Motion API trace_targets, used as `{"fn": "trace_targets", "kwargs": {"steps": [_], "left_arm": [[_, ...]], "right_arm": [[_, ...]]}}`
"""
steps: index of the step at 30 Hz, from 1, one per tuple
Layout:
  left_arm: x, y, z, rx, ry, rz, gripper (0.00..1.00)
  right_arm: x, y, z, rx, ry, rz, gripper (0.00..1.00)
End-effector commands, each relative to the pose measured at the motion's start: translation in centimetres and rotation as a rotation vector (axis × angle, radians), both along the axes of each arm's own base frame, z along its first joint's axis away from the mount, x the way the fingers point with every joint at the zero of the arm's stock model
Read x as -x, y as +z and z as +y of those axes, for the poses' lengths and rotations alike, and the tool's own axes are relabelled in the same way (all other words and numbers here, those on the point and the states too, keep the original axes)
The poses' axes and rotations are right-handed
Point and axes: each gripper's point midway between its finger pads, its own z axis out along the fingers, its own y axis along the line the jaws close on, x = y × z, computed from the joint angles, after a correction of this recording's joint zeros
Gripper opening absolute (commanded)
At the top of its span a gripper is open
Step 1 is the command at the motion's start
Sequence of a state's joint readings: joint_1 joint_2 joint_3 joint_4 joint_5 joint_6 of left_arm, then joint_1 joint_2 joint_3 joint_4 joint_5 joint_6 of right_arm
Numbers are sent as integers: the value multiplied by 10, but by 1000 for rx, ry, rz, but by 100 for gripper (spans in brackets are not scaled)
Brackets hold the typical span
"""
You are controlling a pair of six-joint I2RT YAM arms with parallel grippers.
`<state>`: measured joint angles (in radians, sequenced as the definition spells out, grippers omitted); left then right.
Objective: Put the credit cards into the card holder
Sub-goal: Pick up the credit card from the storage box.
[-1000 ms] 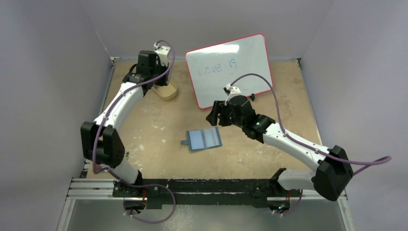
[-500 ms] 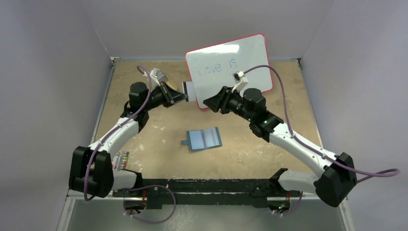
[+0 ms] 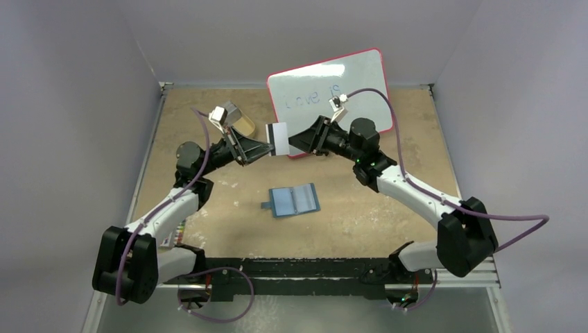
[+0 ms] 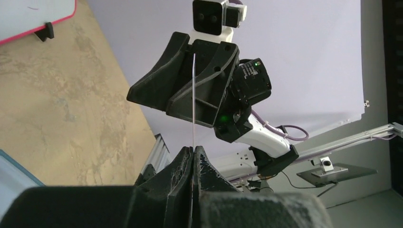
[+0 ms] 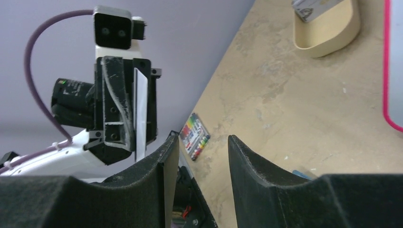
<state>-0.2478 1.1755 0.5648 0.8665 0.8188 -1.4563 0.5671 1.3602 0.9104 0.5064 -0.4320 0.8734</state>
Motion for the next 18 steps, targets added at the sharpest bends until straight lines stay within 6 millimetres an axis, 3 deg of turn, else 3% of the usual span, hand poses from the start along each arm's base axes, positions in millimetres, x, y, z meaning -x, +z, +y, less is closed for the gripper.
{"fn": "trace_targets", "kwargs": {"steps": [1,10,14,18], "left_arm": [[16,10,-4,19,-52,-51,0],[16,-9,-5,3,-51,-8,0],[17,-11,-5,2,-54,-4,0],[18,-12,-5,0,-57,-4,0]], "right_arm": [[15,42,10,-113,108,-108,45],[11,39,3,-124,52,-78,45],[4,42,-13,-121,-37,-80,48],[7,45,-11,-125,-8,-96,52]]}}
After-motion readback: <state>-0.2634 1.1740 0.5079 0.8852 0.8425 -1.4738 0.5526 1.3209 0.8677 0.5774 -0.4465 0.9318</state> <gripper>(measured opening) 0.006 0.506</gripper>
